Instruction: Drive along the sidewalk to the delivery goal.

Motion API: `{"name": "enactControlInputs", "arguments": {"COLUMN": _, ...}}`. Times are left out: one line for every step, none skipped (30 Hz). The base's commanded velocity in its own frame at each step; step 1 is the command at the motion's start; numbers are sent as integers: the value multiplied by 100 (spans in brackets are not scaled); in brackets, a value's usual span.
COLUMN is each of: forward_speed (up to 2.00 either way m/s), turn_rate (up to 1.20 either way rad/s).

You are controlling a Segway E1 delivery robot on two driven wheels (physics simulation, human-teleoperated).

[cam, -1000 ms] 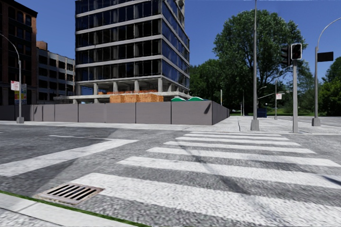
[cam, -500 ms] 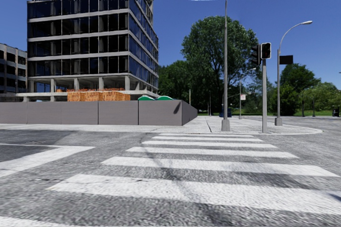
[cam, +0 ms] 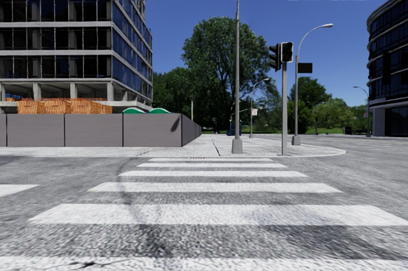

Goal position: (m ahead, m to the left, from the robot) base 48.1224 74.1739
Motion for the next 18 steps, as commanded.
{"name": "enactControlInputs", "arguments": {"forward_speed": 147, "turn_rate": 0}}
{"name": "enactControlInputs", "arguments": {"forward_speed": 147, "turn_rate": 0}}
{"name": "enactControlInputs", "arguments": {"forward_speed": 147, "turn_rate": 0}}
{"name": "enactControlInputs", "arguments": {"forward_speed": 147, "turn_rate": 0}}
{"name": "enactControlInputs", "arguments": {"forward_speed": 147, "turn_rate": 0}}
{"name": "enactControlInputs", "arguments": {"forward_speed": 147, "turn_rate": 0}}
{"name": "enactControlInputs", "arguments": {"forward_speed": 147, "turn_rate": 0}}
{"name": "enactControlInputs", "arguments": {"forward_speed": 147, "turn_rate": 0}}
{"name": "enactControlInputs", "arguments": {"forward_speed": 147, "turn_rate": 0}}
{"name": "enactControlInputs", "arguments": {"forward_speed": 147, "turn_rate": 0}}
{"name": "enactControlInputs", "arguments": {"forward_speed": 147, "turn_rate": 0}}
{"name": "enactControlInputs", "arguments": {"forward_speed": 147, "turn_rate": 0}}
{"name": "enactControlInputs", "arguments": {"forward_speed": 147, "turn_rate": 0}}
{"name": "enactControlInputs", "arguments": {"forward_speed": 147, "turn_rate": 0}}
{"name": "enactControlInputs", "arguments": {"forward_speed": 147, "turn_rate": 0}}
{"name": "enactControlInputs", "arguments": {"forward_speed": 200, "turn_rate": 0}}
{"name": "enactControlInputs", "arguments": {"forward_speed": 200, "turn_rate": 0}}
{"name": "enactControlInputs", "arguments": {"forward_speed": 200, "turn_rate": 0}}
